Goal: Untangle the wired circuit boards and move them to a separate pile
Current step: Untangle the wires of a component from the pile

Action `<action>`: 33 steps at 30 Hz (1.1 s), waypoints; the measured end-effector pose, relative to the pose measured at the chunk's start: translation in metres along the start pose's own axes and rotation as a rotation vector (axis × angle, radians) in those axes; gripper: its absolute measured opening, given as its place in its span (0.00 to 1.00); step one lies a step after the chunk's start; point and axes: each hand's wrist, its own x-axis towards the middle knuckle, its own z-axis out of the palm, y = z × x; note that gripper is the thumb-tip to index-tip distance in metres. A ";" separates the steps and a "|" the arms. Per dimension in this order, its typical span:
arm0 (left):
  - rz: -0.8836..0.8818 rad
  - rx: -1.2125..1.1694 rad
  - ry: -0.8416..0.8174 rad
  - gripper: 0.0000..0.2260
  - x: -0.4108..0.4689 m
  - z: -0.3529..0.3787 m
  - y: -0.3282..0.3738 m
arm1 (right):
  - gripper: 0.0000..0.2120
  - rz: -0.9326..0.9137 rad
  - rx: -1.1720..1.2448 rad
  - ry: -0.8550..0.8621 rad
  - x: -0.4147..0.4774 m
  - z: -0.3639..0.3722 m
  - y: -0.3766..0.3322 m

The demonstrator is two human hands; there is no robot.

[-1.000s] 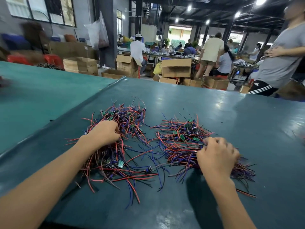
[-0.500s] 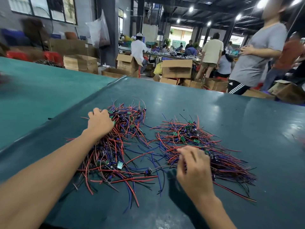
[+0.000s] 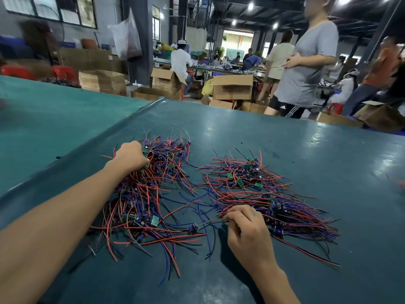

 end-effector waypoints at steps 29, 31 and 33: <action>0.603 -0.503 0.315 0.16 -0.091 -0.058 0.079 | 0.11 0.061 0.046 -0.048 -0.003 -0.003 -0.004; 0.636 -0.662 0.200 0.24 -0.103 -0.049 0.083 | 0.11 0.041 0.091 -0.026 -0.003 -0.004 -0.003; 0.692 -0.792 0.104 0.30 -0.116 -0.033 0.085 | 0.08 0.024 0.192 -0.001 -0.005 -0.006 -0.003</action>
